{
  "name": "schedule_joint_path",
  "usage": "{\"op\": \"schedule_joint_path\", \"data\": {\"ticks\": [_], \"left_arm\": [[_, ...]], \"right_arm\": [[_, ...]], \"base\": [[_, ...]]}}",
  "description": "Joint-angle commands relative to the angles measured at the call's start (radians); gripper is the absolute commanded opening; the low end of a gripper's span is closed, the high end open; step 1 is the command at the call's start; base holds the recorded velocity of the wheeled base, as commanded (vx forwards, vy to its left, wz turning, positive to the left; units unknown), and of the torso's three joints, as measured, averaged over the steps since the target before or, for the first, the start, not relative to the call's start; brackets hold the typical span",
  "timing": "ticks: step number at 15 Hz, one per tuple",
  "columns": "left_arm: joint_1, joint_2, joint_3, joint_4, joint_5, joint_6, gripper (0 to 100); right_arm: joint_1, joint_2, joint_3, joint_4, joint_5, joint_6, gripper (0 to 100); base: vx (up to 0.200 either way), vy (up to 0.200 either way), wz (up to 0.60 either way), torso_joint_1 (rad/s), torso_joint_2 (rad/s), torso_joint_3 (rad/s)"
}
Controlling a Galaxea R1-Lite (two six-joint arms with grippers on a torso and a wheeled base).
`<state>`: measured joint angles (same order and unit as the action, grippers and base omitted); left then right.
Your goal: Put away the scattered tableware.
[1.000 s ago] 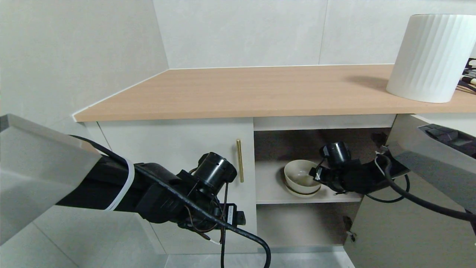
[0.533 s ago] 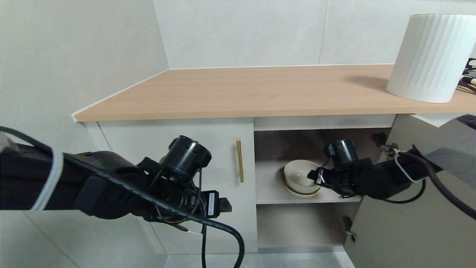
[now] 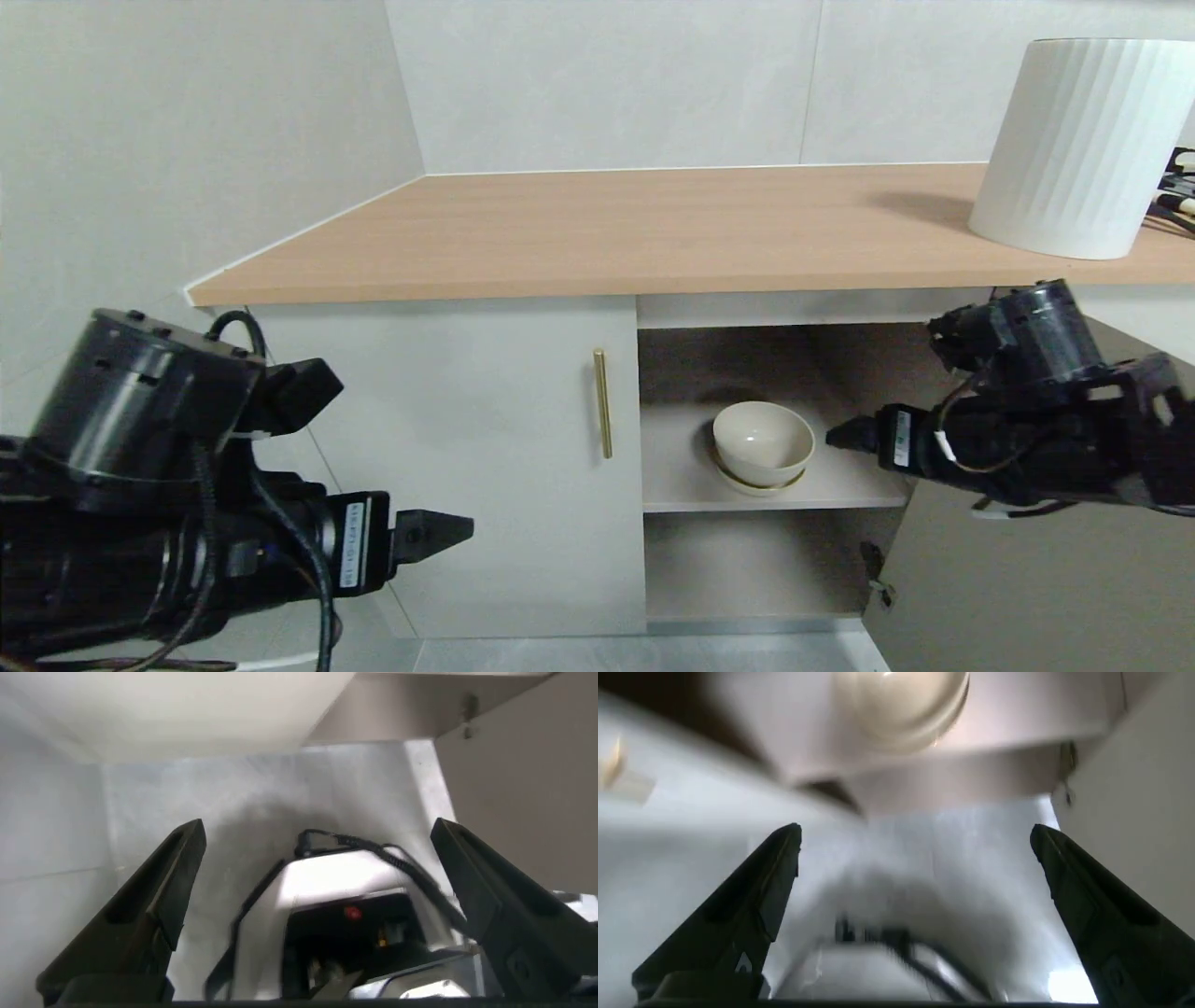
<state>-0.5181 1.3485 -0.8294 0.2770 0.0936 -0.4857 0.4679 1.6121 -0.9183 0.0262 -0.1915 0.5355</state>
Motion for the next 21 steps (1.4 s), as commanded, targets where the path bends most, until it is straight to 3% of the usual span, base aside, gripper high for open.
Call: {"op": "schedule_joint_path", "data": {"ticks": [1,5,9,21], "left_arm": [[0.033,-0.101,0.042,0.001,0.003,0.009,100],[0.035,-0.124,0.036,-0.012,0.003,0.044,100],[0.035,-0.091,0.042,-0.016,0.005,0.044,100],[0.035,-0.075,0.045,-0.015,0.005,0.044,100]], "right_arm": [[0.071,-0.238,0.098,0.129,0.007,-0.012,100],[0.084,-0.270,0.153,0.196,0.007,-0.012,100],[0.112,-0.259,0.157,0.196,0.001,-0.011,100],[0.112,-0.255,0.162,0.196,0.003,-0.011,100]], "base": [[0.000,0.000,0.00,0.000,0.00,0.000],[0.000,0.000,0.00,0.000,0.00,0.000],[0.000,0.000,0.00,0.000,0.00,0.000],[-0.200,0.000,0.00,0.004,0.00,0.002]]}}
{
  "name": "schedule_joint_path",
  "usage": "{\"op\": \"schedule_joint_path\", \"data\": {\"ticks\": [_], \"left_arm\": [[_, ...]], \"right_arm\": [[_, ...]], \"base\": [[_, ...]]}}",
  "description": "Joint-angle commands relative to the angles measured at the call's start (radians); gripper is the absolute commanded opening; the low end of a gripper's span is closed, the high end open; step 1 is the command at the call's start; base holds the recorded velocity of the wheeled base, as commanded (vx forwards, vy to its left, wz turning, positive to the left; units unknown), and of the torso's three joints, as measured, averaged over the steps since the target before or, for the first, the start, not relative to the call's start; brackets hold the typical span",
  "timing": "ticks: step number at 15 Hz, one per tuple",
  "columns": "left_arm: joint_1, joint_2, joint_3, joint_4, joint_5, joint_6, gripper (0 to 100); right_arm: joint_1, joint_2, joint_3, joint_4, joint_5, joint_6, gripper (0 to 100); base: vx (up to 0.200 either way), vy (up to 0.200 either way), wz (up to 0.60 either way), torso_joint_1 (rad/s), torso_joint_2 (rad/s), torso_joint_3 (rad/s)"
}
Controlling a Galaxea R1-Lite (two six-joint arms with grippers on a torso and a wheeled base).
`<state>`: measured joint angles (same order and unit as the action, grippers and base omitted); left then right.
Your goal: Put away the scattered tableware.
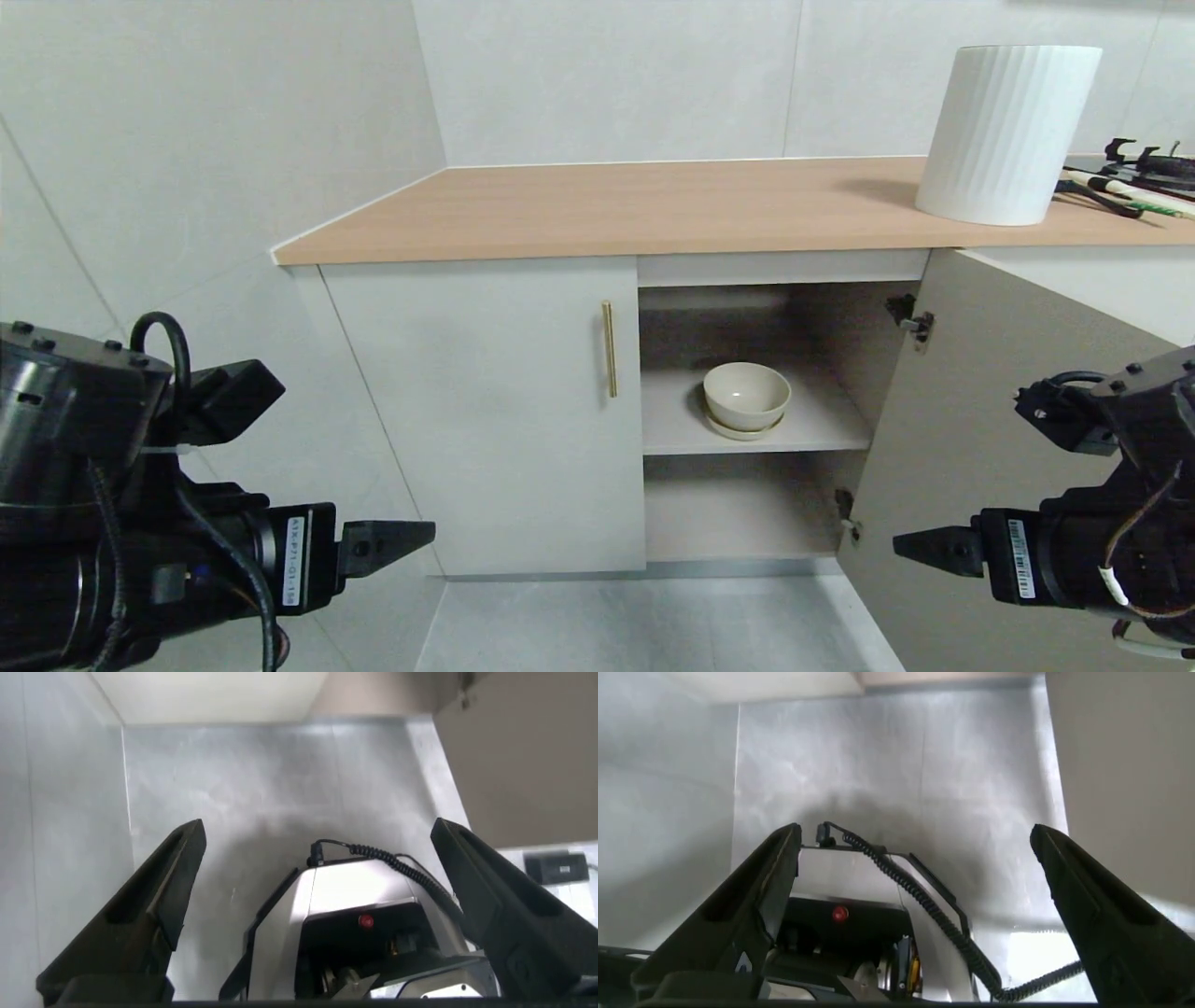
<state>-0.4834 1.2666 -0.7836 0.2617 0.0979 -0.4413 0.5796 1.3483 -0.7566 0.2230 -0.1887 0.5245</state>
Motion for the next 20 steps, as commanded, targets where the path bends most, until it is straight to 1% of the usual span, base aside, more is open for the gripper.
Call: {"op": "schedule_joint_path", "data": {"ticks": [1,3,6,9,12,15,19,20], "left_arm": [[0.000,0.007,0.001,0.001,0.000,-0.001,100],[-0.001,0.007,0.004,0.001,0.000,0.001,100],[-0.003,0.005,0.009,0.001,-0.001,0.001,100],[-0.003,0.005,0.015,0.001,-0.001,0.013,100],[-0.003,0.005,0.017,0.001,-0.001,0.013,100],[-0.003,0.002,0.017,0.001,-0.001,0.015,100],[-0.004,0.002,0.017,0.001,0.000,0.015,100],[-0.004,0.002,0.017,0.001,0.000,0.015,100]], "right_arm": [[0.000,0.011,0.000,0.001,0.000,0.000,100],[0.000,0.012,0.005,-0.001,0.000,-0.001,100],[0.002,0.012,0.006,-0.001,0.000,-0.001,100],[0.003,0.012,0.010,0.003,-0.001,-0.001,100],[0.003,-0.006,0.013,0.010,-0.001,-0.020,100],[0.003,-0.075,0.000,0.119,-0.001,-0.083,100],[0.002,-0.136,-0.006,0.225,-0.003,-0.152,100],[0.003,-0.158,-0.023,0.286,-0.003,-0.167,100]], "base": [[-0.200,0.000,0.00,0.002,0.00,0.002],[-0.200,0.000,0.00,-0.005,0.00,0.002],[0.000,0.000,0.00,0.000,0.00,0.000],[0.000,0.000,0.00,0.000,0.00,0.000],[0.000,0.000,0.00,0.000,0.00,0.000],[0.000,0.000,0.00,0.000,0.00,0.000],[0.000,-0.200,0.00,0.001,0.00,0.004],[0.000,-0.200,0.00,0.022,0.01,-0.002]]}}
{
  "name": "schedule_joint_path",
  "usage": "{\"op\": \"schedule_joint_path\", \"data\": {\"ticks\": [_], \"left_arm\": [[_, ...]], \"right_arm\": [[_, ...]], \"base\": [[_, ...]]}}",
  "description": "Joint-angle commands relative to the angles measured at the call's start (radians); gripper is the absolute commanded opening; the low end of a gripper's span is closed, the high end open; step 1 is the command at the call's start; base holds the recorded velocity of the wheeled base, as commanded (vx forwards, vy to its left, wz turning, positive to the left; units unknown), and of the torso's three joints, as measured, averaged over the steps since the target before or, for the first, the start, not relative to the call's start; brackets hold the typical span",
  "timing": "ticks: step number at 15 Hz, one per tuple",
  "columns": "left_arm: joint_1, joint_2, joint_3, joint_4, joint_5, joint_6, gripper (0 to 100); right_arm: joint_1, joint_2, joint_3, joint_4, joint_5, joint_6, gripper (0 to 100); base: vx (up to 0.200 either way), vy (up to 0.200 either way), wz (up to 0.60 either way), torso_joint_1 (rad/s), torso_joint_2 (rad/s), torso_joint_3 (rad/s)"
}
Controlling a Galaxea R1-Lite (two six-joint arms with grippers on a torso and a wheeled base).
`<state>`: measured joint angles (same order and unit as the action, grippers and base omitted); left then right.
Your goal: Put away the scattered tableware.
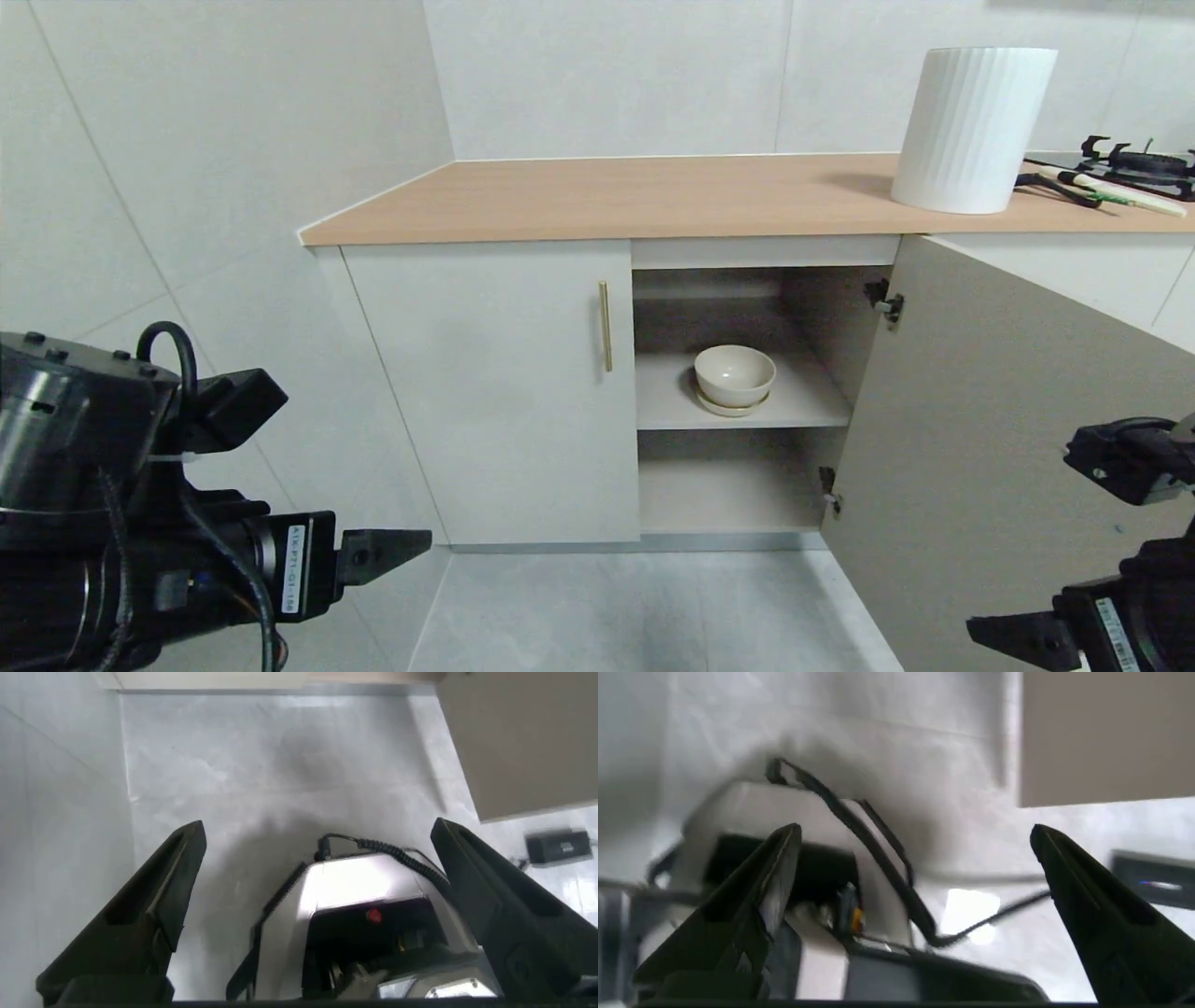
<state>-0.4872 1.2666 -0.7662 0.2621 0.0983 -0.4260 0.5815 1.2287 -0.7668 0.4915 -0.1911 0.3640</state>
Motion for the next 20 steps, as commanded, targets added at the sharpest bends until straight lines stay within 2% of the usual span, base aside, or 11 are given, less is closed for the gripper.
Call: {"op": "schedule_joint_path", "data": {"ticks": [1,4,8,10,12,15,20], "left_arm": [[-0.001,0.002,-0.001,0.000,0.000,0.000,100],[-0.001,0.002,-0.001,0.000,0.000,0.000,100],[-0.001,0.002,0.001,0.000,-0.002,0.000,100],[-0.001,0.004,0.001,0.000,-0.002,0.000,100],[-0.001,0.004,0.001,0.000,-0.002,0.000,100],[-0.001,0.005,0.001,0.000,-0.002,0.000,100],[-0.001,0.005,0.001,0.000,-0.002,0.000,100]], "right_arm": [[0.001,-0.046,-0.020,0.052,-0.001,-0.014,100],[0.000,-0.098,-0.032,0.197,0.001,-0.102,100],[-0.002,-0.123,-0.048,0.312,-0.002,-0.129,100],[-0.022,-0.118,-0.060,0.335,-0.031,-0.134,100],[-0.104,-0.095,-0.069,0.328,-0.074,-0.135,100],[-0.242,-0.051,-0.108,0.314,-0.077,-0.135,100],[-0.506,0.005,-0.104,0.151,-0.080,-0.228,100]], "base": [[0.000,-0.200,0.00,0.007,0.00,-0.007],[0.000,-0.200,0.00,0.001,0.00,0.004],[0.000,-0.200,0.00,0.001,0.00,0.004],[0.000,0.000,0.00,0.000,0.00,0.000],[0.000,0.000,0.00,0.000,0.00,0.000],[0.000,0.000,0.00,0.000,0.00,0.000],[0.000,0.000,0.00,0.000,0.00,0.000]]}}
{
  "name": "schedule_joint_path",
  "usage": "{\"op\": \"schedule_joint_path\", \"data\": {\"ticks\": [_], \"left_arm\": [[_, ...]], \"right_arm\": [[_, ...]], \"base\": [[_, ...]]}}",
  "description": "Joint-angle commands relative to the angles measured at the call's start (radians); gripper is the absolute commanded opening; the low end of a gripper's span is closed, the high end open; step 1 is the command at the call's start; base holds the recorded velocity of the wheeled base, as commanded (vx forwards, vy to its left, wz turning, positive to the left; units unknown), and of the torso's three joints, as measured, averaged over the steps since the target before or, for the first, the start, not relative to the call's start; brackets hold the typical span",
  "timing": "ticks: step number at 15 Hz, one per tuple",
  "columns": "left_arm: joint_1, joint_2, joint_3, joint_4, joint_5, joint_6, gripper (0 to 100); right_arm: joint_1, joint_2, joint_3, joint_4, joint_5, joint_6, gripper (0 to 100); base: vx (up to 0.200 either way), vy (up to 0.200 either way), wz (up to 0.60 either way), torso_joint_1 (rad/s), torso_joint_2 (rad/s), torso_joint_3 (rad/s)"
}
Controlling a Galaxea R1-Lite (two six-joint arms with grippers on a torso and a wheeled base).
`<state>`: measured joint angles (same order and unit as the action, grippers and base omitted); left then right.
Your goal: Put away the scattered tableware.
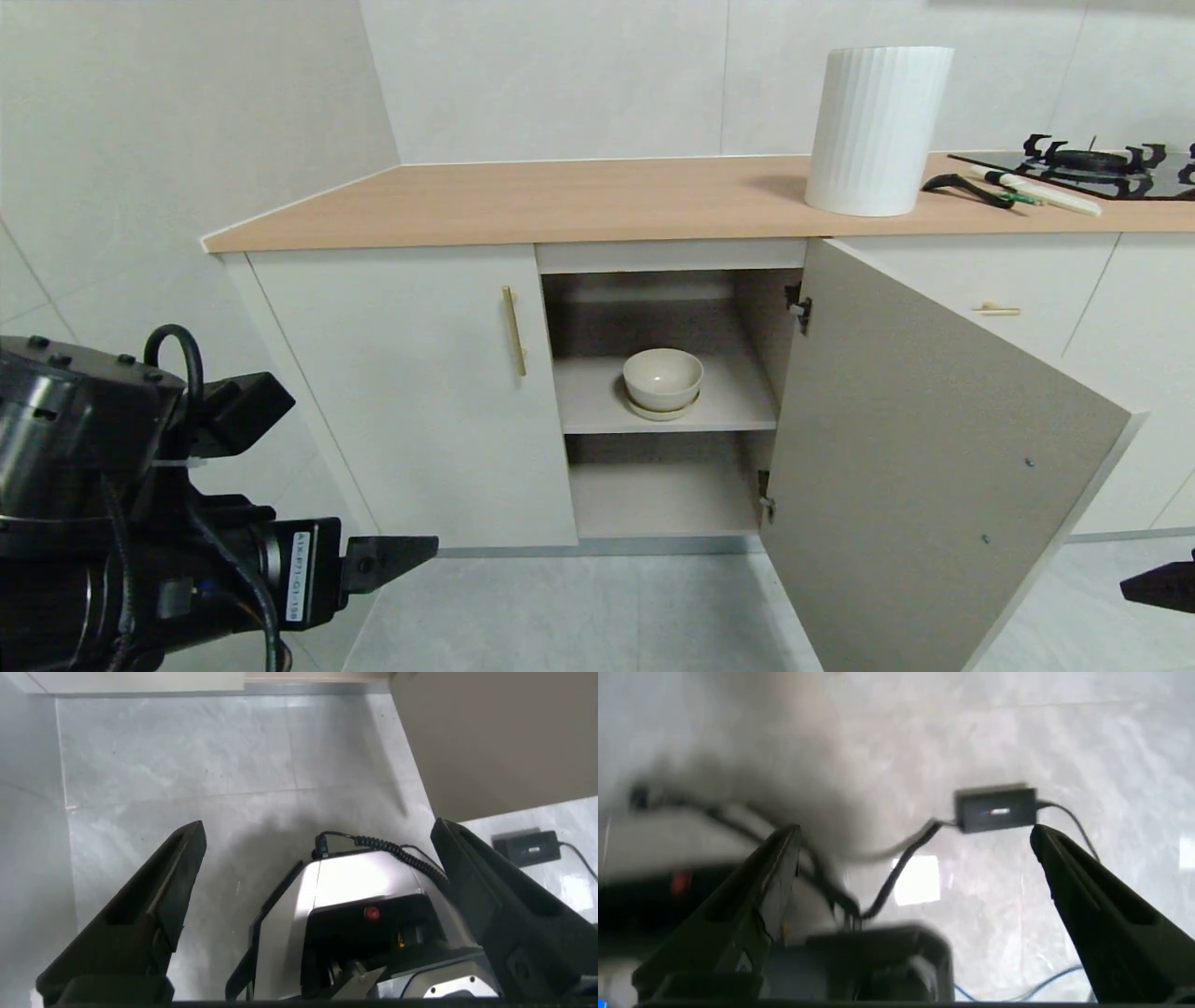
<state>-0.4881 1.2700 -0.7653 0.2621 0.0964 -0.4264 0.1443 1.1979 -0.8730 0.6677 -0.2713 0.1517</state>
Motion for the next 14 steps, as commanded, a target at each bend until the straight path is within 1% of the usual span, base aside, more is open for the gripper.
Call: {"op": "schedule_joint_path", "data": {"ticks": [1,3,6,9,12,13,14], "left_arm": [[0.000,0.002,0.000,0.000,0.000,-0.002,100],[0.000,0.003,0.000,0.000,0.000,0.000,100],[0.000,0.002,0.000,0.000,0.000,0.000,100],[0.000,0.003,0.000,0.000,-0.001,0.000,100],[0.000,0.003,0.000,0.000,0.000,0.000,100],[0.000,0.003,0.000,0.000,0.000,0.000,100],[0.000,0.003,0.000,0.000,0.000,0.000,100]], "right_arm": [[-0.106,0.049,0.000,-0.054,0.001,-0.015,100],[-0.186,0.085,-0.006,-0.111,0.003,-0.015,100],[-0.249,0.161,0.003,-0.263,0.010,-0.004,100],[-0.255,0.210,0.011,-0.332,0.014,0.002,100],[-0.252,0.253,0.054,-0.450,0.014,0.022,100],[-0.252,0.253,0.054,-0.450,0.014,0.022,100],[-0.233,0.276,0.074,-0.494,0.014,0.035,100]], "base": [[0.000,0.000,0.00,0.000,0.00,0.000],[0.000,0.000,0.00,0.000,0.00,0.000],[0.000,0.000,0.00,0.000,0.00,0.000],[0.000,0.000,0.00,0.000,0.00,0.000],[0.000,0.000,0.00,0.000,0.00,0.000],[0.000,0.000,0.00,0.000,0.00,0.000],[0.000,0.000,0.00,0.000,0.00,0.000]]}}
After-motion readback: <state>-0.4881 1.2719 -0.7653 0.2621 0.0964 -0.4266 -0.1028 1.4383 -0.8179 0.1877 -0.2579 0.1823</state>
